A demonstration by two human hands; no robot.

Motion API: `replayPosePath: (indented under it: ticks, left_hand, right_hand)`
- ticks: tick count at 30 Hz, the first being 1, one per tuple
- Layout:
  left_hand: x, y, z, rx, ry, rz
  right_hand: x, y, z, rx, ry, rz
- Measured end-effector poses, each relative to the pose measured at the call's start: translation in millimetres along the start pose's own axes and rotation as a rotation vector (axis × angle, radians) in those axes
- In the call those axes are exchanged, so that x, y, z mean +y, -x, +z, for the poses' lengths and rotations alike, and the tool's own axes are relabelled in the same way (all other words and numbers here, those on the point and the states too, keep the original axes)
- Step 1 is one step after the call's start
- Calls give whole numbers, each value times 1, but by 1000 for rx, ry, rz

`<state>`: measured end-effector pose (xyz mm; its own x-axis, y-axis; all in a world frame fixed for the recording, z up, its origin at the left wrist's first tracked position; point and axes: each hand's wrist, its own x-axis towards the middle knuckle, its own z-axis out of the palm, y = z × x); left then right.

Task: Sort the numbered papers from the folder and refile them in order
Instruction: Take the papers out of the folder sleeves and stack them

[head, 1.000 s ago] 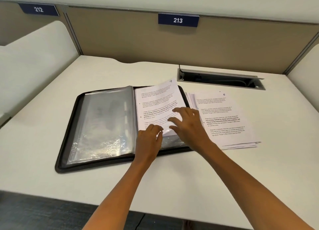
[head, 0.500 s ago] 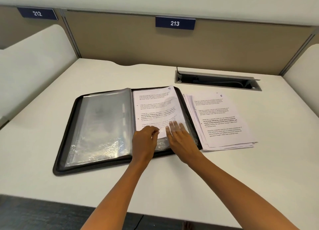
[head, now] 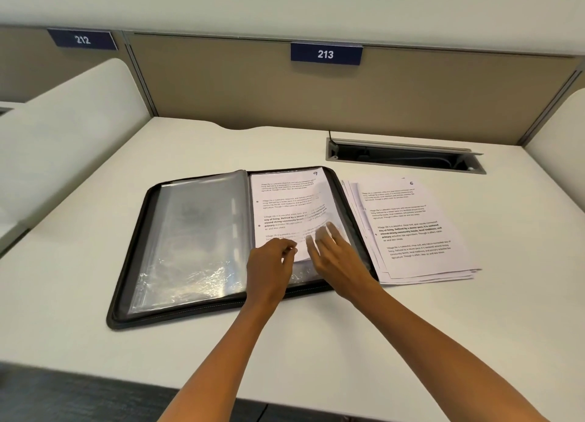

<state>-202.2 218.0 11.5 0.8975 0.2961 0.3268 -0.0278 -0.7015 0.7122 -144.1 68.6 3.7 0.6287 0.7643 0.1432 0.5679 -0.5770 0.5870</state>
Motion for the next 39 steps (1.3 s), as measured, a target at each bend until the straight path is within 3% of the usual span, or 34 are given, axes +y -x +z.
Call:
replayPosePath:
  ticks: [6,16,22,36,39]
  left_hand:
    - [-1,-1,3,-26,3,-9]
    - [-3,-1,2,-9,-2,5]
    - [1,-1,4,-19,-19,0]
    - [-4,9,0,-76,28,-31]
    - [-5,17,-2,-89,31,16]
  right_hand:
    - [-6,0,4,-111,-63,22]
    - [3,3,-2,151,-149,-122]
    - [6,10,-1,230,-154,-199]
    - [3,37,-7,468,-356,-23]
    - [0,54,0,455,-368,-8]
